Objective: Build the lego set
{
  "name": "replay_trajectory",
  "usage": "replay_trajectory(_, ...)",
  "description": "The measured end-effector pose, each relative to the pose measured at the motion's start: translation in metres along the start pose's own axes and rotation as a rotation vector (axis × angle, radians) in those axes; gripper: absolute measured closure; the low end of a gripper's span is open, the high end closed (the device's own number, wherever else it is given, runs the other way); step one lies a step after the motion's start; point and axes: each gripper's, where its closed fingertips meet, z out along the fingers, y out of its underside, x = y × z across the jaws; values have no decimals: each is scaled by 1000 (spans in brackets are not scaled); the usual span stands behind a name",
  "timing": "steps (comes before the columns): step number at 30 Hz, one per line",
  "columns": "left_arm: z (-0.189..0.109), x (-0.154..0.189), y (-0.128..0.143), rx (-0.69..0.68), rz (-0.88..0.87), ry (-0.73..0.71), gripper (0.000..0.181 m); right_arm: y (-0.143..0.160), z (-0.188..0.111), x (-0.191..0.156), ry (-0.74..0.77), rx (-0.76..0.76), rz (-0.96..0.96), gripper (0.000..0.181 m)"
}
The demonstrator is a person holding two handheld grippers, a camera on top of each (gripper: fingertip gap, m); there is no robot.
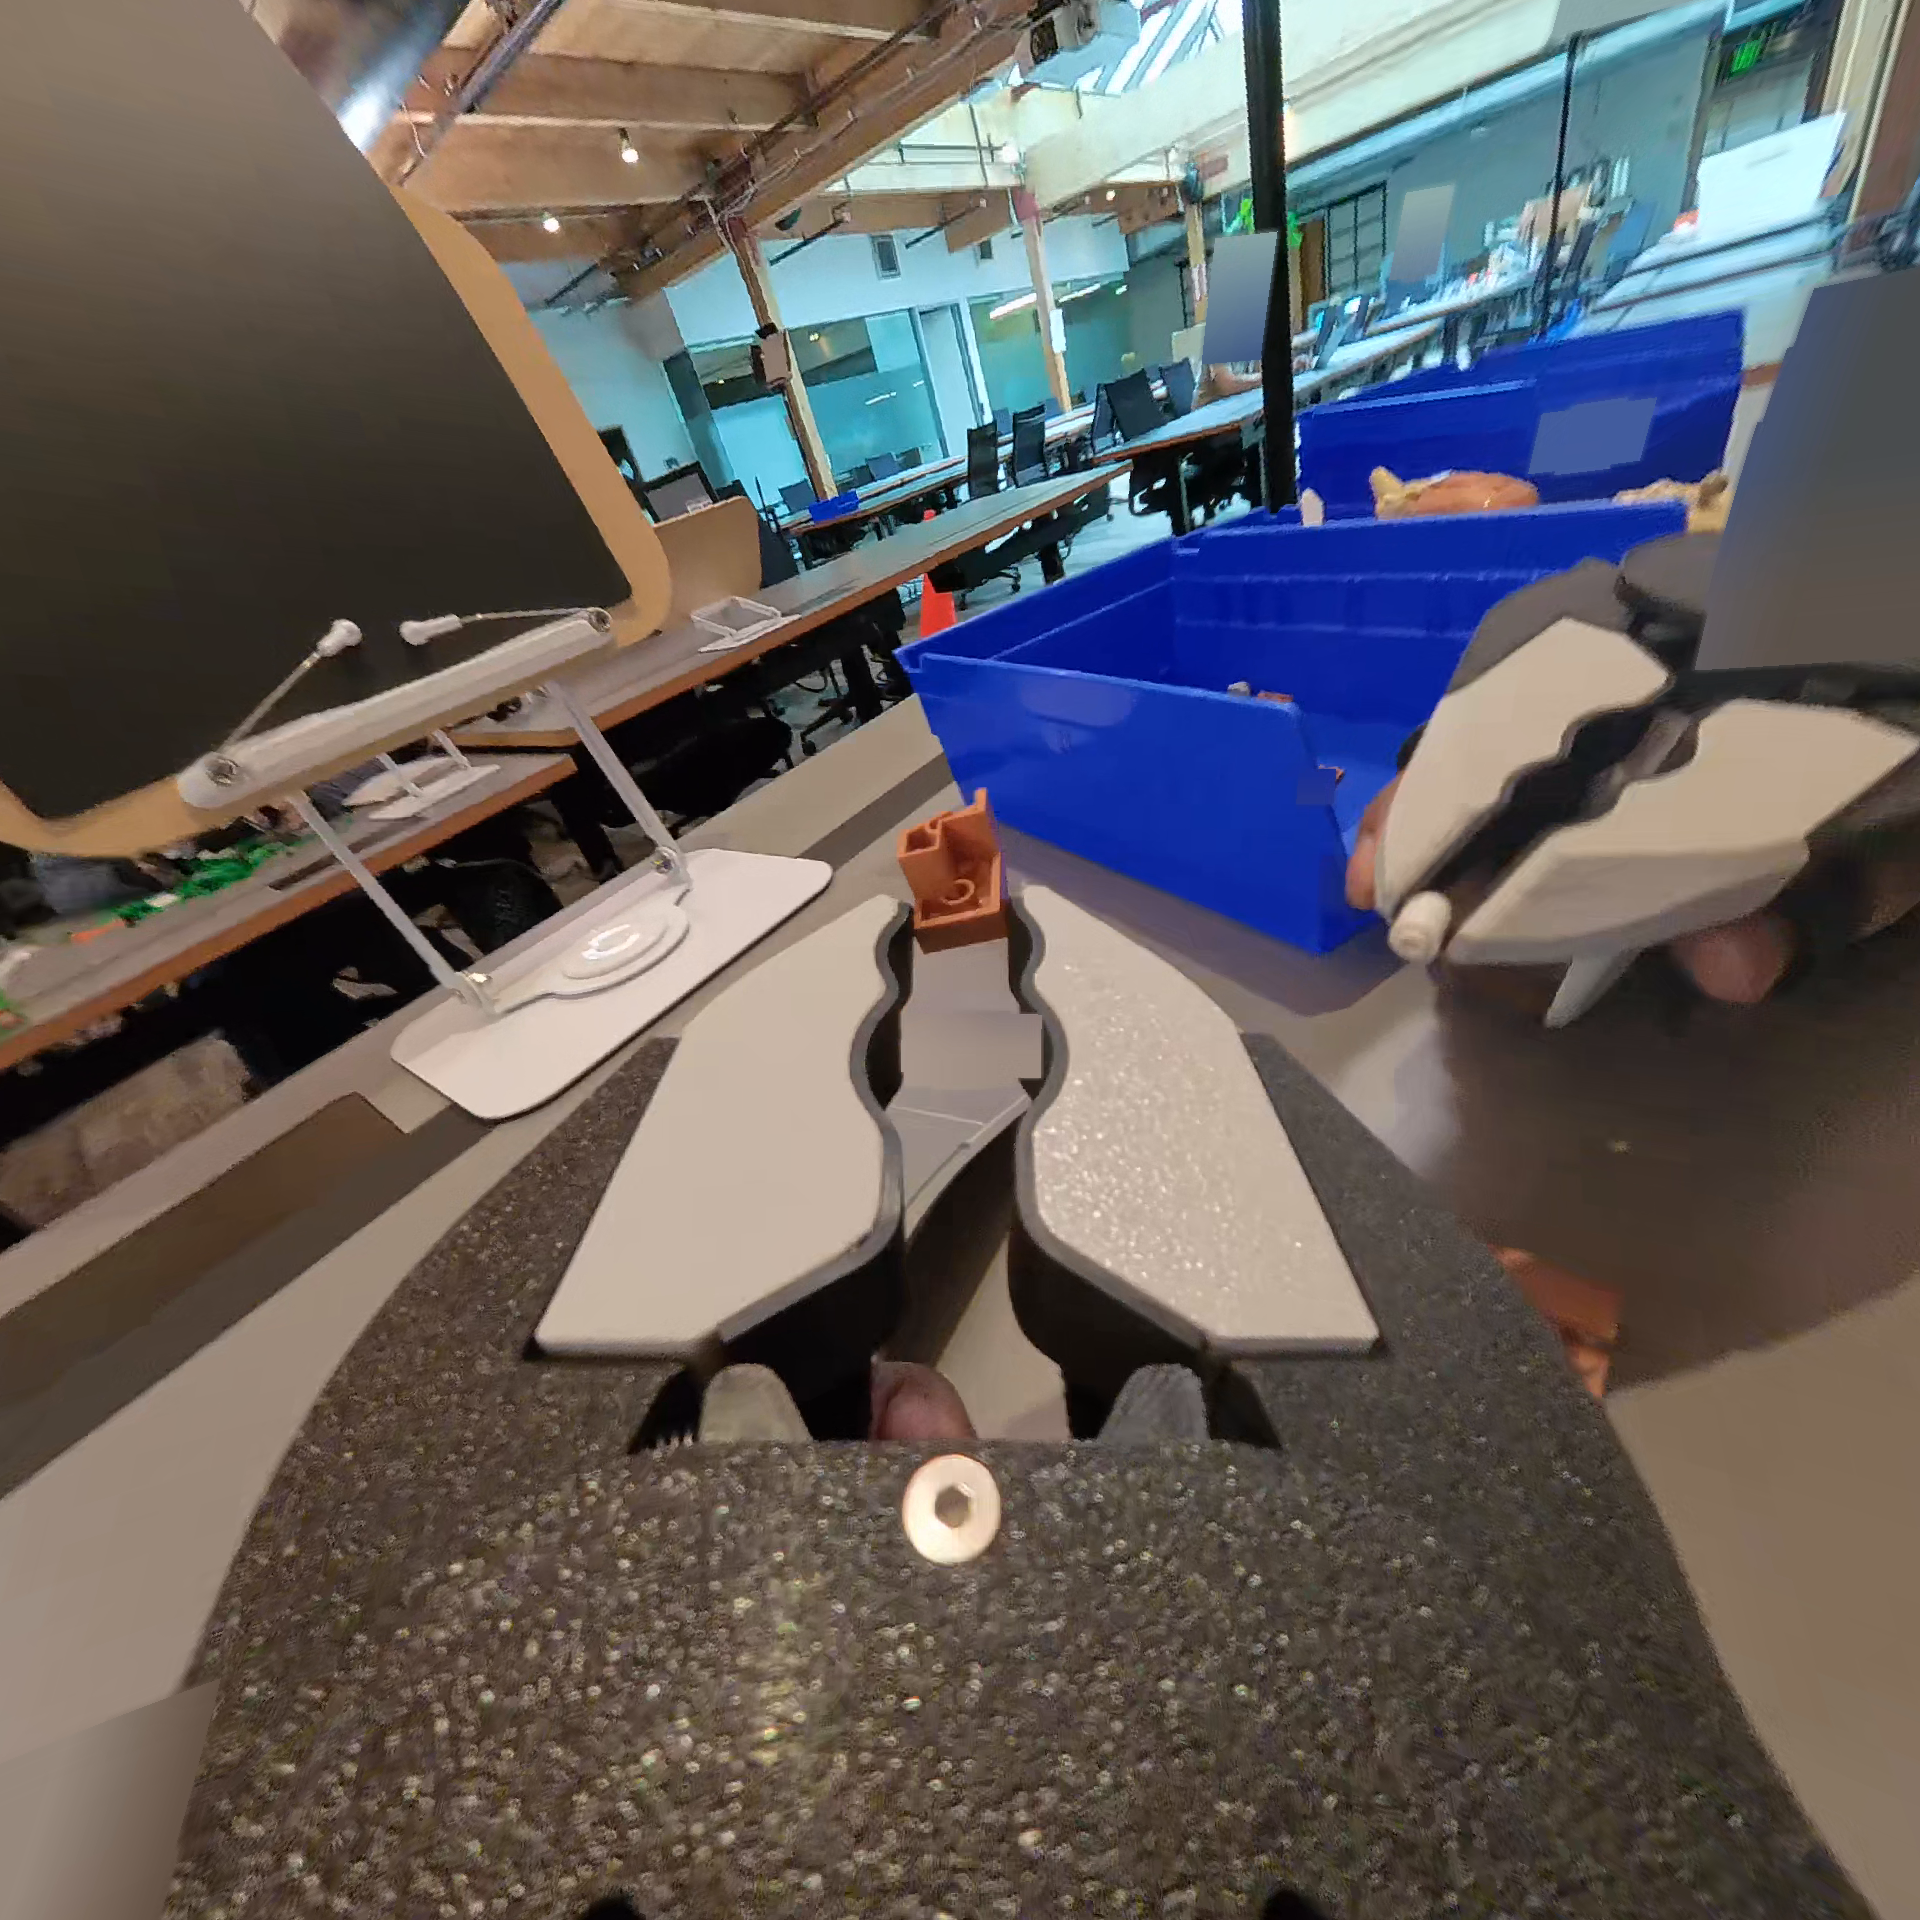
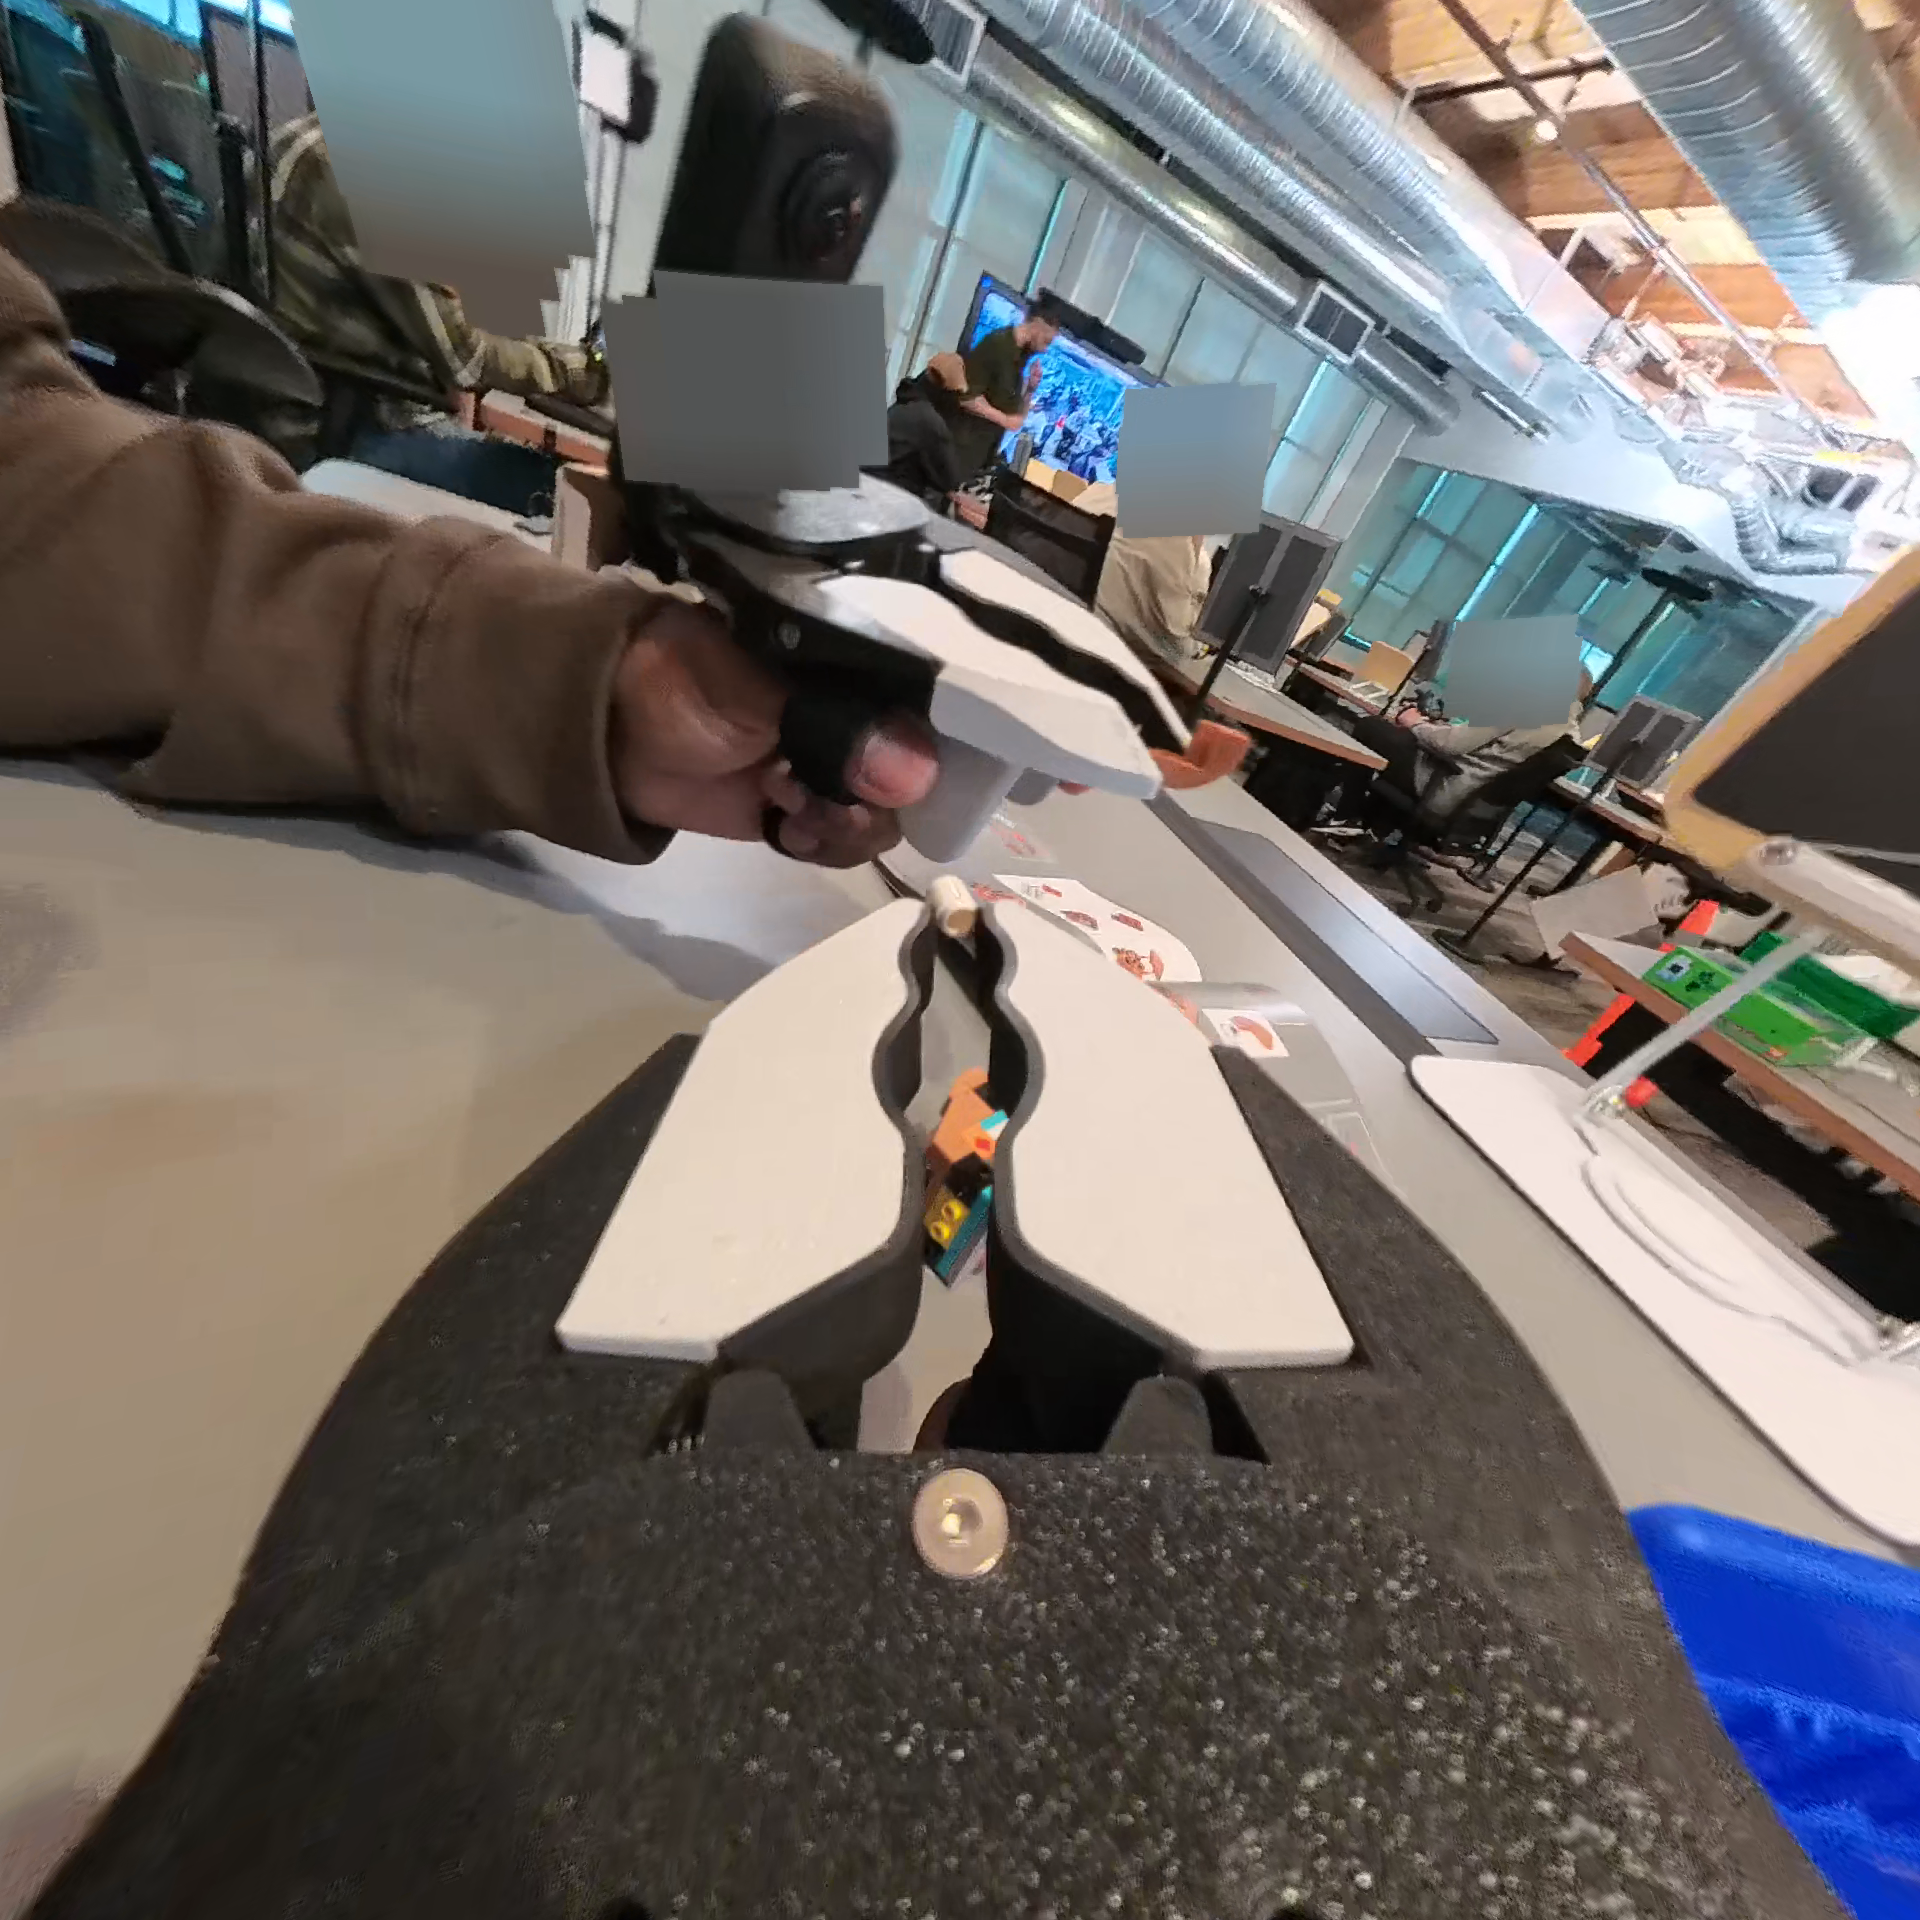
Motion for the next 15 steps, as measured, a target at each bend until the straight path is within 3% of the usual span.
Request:
replay_trajectory(8,2,7,17,-39,48,61,164,6,1,11,40,-20,78,175)
replay_trajectory(15,10,29,25,-146,108,99,164,6,-5,15,48,-94,-16,175)
